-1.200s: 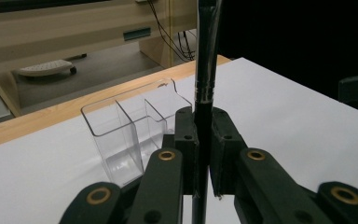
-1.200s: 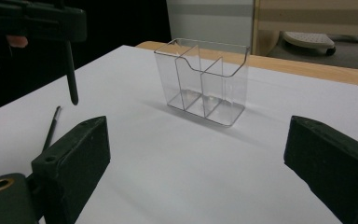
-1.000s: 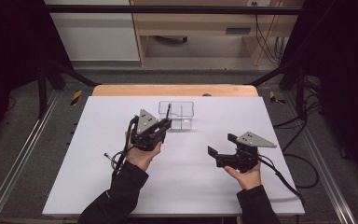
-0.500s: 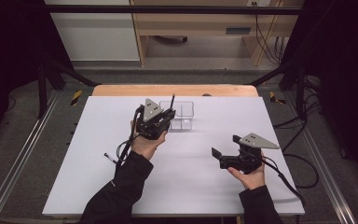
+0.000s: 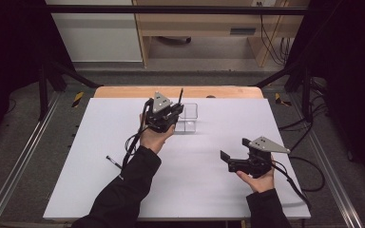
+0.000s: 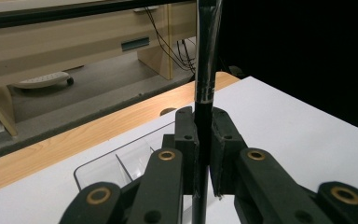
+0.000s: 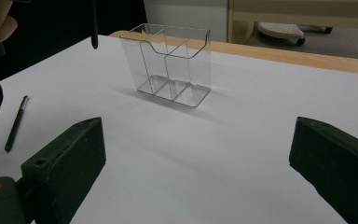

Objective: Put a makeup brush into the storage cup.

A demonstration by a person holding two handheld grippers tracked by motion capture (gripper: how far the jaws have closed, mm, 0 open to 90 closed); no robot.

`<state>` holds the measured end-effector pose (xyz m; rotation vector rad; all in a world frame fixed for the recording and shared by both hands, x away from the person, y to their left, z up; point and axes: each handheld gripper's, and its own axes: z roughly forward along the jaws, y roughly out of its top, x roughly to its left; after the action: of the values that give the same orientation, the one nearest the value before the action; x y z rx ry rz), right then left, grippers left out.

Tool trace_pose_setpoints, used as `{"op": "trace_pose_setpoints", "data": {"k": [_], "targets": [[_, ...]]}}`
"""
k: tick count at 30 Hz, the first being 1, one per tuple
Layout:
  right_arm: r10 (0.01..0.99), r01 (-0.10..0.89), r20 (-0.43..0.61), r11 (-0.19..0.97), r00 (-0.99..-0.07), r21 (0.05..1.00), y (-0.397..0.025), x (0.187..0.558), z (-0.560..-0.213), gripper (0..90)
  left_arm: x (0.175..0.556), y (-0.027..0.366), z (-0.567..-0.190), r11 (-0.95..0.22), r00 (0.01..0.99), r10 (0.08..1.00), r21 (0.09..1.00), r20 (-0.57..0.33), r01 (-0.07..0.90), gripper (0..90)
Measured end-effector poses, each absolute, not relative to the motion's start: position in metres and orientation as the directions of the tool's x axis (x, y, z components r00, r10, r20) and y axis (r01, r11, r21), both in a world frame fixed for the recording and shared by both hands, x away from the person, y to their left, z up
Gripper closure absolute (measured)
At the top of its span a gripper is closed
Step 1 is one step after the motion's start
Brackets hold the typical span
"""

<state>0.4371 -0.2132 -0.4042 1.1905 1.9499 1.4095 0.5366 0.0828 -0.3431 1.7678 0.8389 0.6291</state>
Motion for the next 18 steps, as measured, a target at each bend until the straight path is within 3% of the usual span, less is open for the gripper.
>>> {"op": "trace_pose_setpoints", "data": {"k": [18], "targets": [[0.849, 0.38, 0.113, 0.108, -0.516, 0.919, -0.214, 0.438, -0.405, 3.8, 0.572, 0.075, -0.339, -0.194, 0.61, 0.793, 0.949, 0.003, 0.248, 82.6]]}}
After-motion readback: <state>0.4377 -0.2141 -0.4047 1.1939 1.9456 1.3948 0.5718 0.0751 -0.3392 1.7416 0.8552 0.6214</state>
